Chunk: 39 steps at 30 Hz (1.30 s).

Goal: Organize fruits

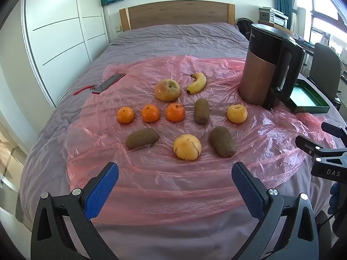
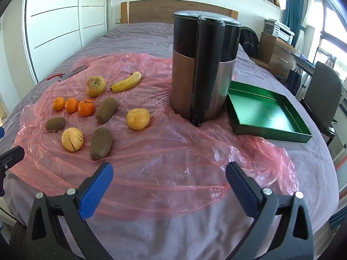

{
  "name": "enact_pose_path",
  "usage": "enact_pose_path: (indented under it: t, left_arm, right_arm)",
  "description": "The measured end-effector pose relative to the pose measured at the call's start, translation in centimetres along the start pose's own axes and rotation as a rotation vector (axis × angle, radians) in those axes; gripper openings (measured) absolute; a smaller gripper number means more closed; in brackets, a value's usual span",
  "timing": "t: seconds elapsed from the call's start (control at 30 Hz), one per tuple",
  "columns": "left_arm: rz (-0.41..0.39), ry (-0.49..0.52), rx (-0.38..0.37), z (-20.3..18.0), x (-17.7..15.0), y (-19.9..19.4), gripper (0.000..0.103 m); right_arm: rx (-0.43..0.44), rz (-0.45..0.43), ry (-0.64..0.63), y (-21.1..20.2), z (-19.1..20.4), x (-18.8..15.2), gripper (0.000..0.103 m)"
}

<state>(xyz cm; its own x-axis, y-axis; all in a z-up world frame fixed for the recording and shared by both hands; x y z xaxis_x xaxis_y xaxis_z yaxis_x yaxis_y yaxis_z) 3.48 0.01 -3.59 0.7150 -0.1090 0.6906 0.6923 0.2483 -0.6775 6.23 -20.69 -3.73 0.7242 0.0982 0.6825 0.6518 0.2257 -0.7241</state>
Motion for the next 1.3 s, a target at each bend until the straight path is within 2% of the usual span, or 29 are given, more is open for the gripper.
enact_pose_path:
  t: [0.97,1.3]
  left_arm:
    - [0.033,-0.069,-0.042,0.1,-0.7,0.7,0.102]
    - [0.049,-0.137,-0.066,0.6,-0.9,1.1,0.102]
  right_arm:
    - [0.018,-0.017,0.024,-0.1,-0.4,-0.3,0.103]
    - [0.023,-0.017,0.032,-0.1,-0.3,-0.3,0.103]
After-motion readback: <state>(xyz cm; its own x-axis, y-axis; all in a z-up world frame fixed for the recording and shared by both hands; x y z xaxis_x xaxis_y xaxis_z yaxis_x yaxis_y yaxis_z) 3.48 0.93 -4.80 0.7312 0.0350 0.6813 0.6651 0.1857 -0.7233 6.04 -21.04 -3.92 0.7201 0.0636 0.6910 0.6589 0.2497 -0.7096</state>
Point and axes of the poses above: each gripper's, at about its wrist camera, not at the fingertips, and y roughly the way its jaws point, z to its left, x to its top, the point moved 5 cm from there along y, roughly the way its jaws point, and after that the axes turned 14 degrees about x, right-handed, at the moved point
